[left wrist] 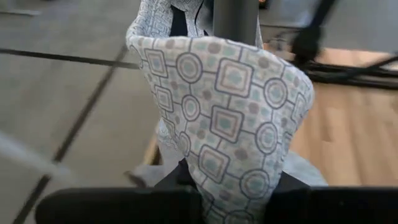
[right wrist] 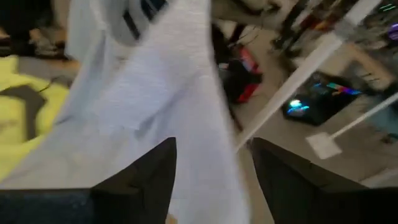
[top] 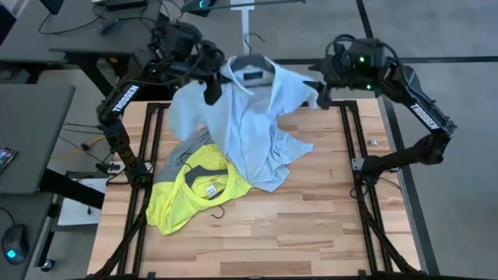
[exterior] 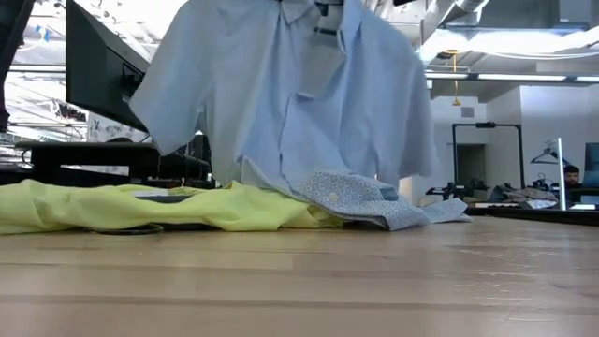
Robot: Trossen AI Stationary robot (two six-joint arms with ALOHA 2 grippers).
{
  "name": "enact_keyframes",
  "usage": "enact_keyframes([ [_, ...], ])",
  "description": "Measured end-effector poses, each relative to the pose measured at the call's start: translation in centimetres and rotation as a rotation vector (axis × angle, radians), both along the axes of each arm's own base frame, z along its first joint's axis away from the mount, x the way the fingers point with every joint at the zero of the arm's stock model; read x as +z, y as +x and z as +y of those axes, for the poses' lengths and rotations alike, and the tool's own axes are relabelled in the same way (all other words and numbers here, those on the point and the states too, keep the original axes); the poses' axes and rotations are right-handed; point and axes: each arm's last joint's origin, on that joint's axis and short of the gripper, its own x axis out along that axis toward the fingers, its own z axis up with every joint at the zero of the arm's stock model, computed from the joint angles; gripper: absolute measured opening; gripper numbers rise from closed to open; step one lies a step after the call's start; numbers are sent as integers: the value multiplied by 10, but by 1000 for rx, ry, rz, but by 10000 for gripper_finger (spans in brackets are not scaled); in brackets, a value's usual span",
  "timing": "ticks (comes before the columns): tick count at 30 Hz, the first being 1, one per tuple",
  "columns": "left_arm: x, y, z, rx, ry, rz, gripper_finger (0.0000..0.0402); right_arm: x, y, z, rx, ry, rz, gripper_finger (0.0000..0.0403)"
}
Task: Hang clothes
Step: Hang the blue shirt on the black hanger, then put the blue shirt on the black hanger on the top center of the table
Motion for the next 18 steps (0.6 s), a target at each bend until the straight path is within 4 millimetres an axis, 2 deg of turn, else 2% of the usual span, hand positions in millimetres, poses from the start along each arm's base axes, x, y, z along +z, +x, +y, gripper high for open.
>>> enact_keyframes([
  [3,1,3,-7,-30,0,-6,22,-5,6,-9,113,122,-44,202],
  [7,0,4,-11,-46,-11,7,22,-14,20,-8,296,243,-54,202],
  [13,1,7,-15,-41,-12,-3,23,-30,39,-17,289,276,18,201],
  [18,1,7,-18,-37,-28,-5,23,-39,44,-23,278,295,62,175],
])
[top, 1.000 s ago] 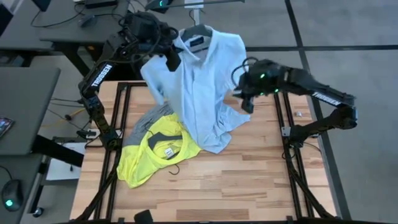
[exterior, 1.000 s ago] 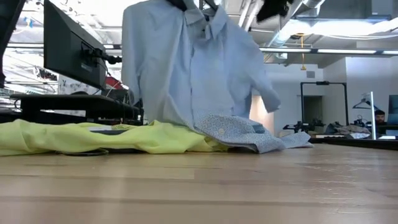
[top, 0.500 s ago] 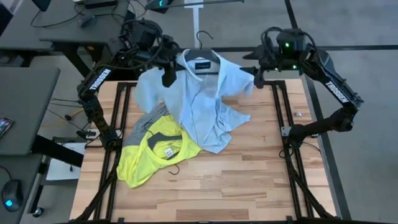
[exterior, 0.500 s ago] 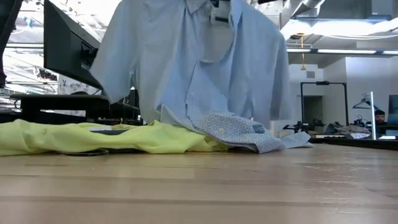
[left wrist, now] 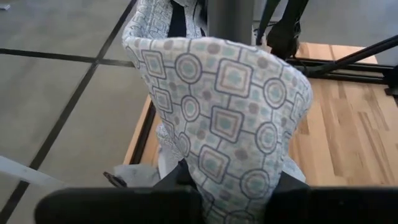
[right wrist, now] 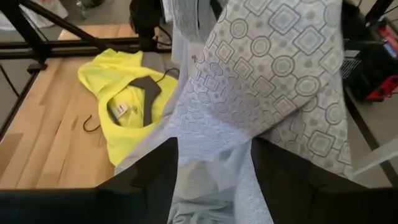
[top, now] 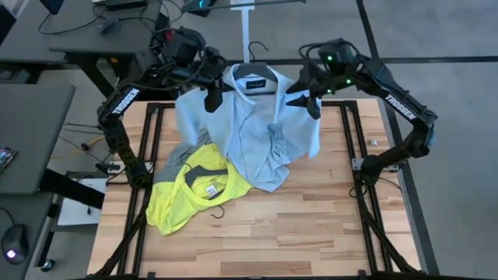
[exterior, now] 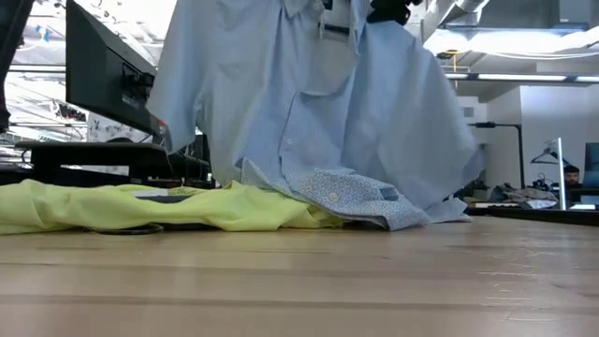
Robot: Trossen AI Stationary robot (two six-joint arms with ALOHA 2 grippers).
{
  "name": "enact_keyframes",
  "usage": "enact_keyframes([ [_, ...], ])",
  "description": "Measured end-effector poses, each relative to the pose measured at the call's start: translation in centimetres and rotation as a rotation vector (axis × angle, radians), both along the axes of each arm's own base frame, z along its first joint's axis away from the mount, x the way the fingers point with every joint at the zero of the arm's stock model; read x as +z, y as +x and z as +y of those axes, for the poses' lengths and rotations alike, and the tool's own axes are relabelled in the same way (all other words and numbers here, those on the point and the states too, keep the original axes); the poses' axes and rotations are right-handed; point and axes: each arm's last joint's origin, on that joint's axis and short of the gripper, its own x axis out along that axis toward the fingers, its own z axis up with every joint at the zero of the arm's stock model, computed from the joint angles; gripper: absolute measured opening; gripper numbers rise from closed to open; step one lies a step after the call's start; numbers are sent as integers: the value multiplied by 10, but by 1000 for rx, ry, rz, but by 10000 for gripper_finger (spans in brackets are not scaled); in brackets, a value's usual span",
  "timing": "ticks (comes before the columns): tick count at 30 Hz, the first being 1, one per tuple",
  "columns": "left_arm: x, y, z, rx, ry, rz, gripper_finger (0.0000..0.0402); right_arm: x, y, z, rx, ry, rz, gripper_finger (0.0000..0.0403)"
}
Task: Hang clothes
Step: Put the blue shirt on the black hanger on the top center of the table
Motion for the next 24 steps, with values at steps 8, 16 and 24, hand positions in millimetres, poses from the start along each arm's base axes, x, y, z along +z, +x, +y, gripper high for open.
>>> enact_keyframes([
  [8,0,-1,-1,-4,-10,9,23,9,-11,3,-14,-36,-32,117],
  [16,-5,-2,-4,33,-95,43,23,41,-38,29,-32,-41,-127,113],
  [24,-56,37,-29,59,-380,160,23,47,-67,47,-57,10,-105,113],
])
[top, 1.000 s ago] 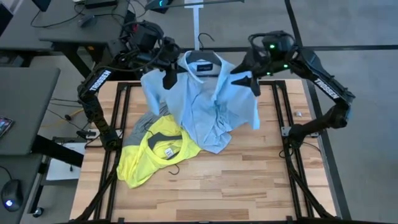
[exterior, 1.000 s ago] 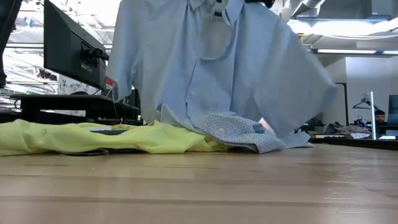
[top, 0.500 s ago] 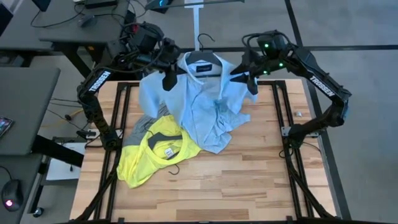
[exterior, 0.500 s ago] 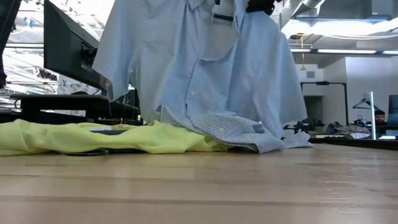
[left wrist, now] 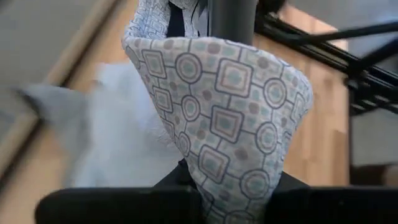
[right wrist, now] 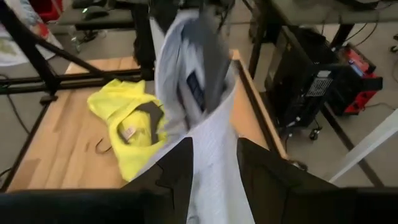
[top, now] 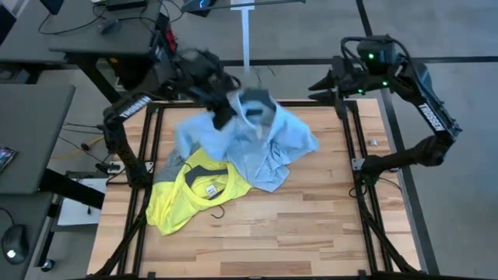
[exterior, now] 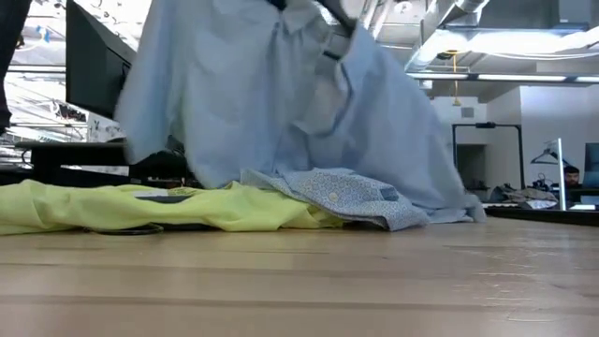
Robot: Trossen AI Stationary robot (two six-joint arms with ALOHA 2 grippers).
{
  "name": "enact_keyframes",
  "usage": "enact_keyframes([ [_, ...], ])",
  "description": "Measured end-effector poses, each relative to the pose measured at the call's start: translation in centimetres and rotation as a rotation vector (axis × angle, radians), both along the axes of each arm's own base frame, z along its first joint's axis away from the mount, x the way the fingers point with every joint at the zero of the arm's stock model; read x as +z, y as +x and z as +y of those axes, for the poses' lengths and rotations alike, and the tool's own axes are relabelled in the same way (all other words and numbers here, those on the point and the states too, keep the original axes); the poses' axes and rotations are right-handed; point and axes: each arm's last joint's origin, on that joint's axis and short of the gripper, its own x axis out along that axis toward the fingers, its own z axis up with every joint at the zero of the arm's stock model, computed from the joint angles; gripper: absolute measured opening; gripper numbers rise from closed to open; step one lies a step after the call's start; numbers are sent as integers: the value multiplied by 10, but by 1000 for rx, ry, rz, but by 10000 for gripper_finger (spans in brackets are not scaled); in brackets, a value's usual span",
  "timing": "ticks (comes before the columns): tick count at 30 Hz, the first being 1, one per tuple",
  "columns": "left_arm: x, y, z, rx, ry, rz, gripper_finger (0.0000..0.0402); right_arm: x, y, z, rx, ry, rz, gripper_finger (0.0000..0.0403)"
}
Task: Hang clothes
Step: Put the blue shirt on the black hanger on the top center of the table
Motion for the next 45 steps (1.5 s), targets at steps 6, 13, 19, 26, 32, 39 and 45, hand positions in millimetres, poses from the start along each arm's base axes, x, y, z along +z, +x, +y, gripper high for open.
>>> enact_keyframes([
  [6,-41,22,-17,13,-102,-153,23,-40,-3,9,104,187,102,113],
  [13,-143,21,-26,132,-178,-57,23,-97,-5,23,122,319,125,113],
  [19,-218,16,-29,233,-141,152,35,-121,1,32,136,370,81,113],
  [26,-237,10,-22,235,-108,298,69,-126,11,34,164,363,80,113],
  [32,-229,-3,-8,262,42,438,95,-131,23,26,153,362,85,113],
  [39,-206,-6,7,210,172,490,97,-145,47,8,122,371,97,113],
  [45,-215,-3,9,20,-74,432,104,-164,64,-8,86,416,160,113],
])
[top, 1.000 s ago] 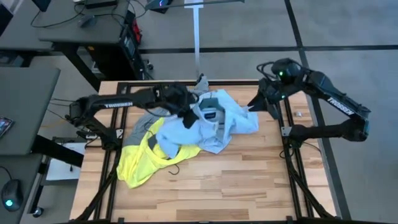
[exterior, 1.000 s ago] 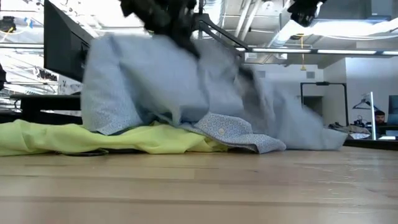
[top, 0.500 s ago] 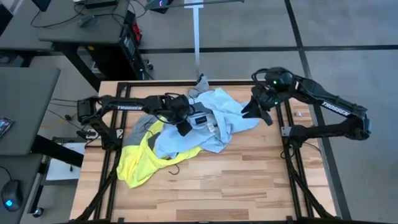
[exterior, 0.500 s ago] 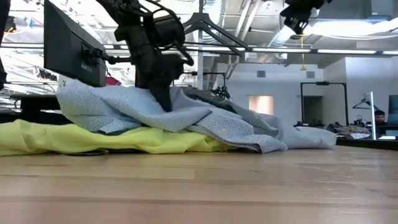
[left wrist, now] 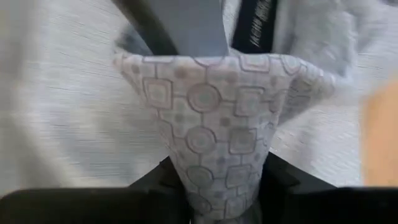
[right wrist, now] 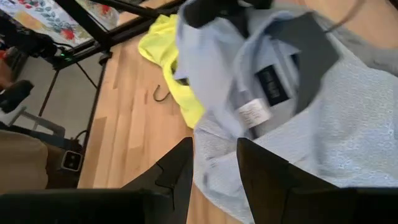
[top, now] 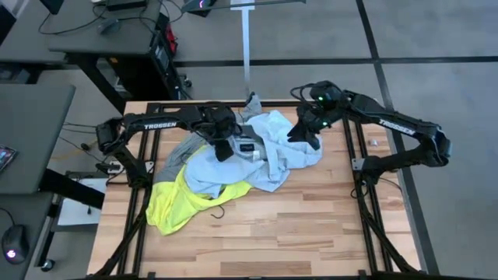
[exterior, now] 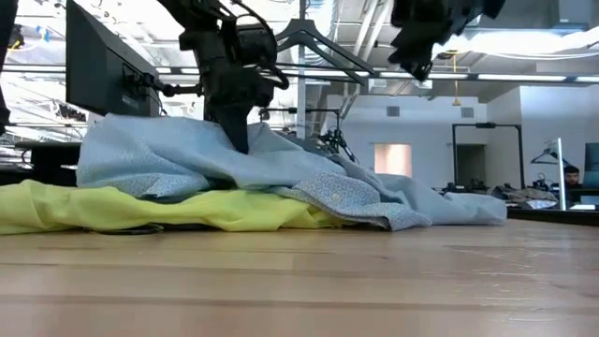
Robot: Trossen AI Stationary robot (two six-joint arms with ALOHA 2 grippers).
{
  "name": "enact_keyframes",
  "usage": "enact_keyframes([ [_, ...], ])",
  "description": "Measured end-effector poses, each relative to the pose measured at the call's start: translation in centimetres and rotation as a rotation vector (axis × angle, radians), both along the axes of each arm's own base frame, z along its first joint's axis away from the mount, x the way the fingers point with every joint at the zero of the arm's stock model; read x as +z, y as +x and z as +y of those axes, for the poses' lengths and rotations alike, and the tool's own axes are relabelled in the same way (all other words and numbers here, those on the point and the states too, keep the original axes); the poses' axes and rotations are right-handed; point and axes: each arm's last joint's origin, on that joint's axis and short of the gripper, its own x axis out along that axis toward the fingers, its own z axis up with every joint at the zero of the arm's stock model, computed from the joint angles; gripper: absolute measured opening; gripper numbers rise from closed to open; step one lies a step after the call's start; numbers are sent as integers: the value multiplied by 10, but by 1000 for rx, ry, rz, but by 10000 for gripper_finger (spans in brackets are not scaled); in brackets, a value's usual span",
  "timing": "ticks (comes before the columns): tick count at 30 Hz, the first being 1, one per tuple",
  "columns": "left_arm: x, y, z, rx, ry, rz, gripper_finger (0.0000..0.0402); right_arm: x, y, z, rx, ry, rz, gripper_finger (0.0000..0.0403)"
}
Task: Hang clothes
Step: Put the blue shirt on the black hanger on the top center of the table, then hang the blue shirt on the clothes rack
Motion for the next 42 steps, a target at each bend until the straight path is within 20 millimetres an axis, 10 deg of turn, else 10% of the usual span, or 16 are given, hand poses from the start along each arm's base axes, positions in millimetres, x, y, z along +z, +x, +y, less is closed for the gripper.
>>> enact_keyframes([
  [9,-19,-13,2,-107,-80,214,127,-11,12,-7,-25,44,27,113],
  [24,52,-13,19,-187,110,113,128,-17,27,-20,-82,-27,-9,113],
  [35,118,-21,13,-4,130,131,128,-91,78,-38,22,20,116,200],
  [42,127,-25,-6,-4,83,201,128,-140,96,-49,40,56,193,247],
])
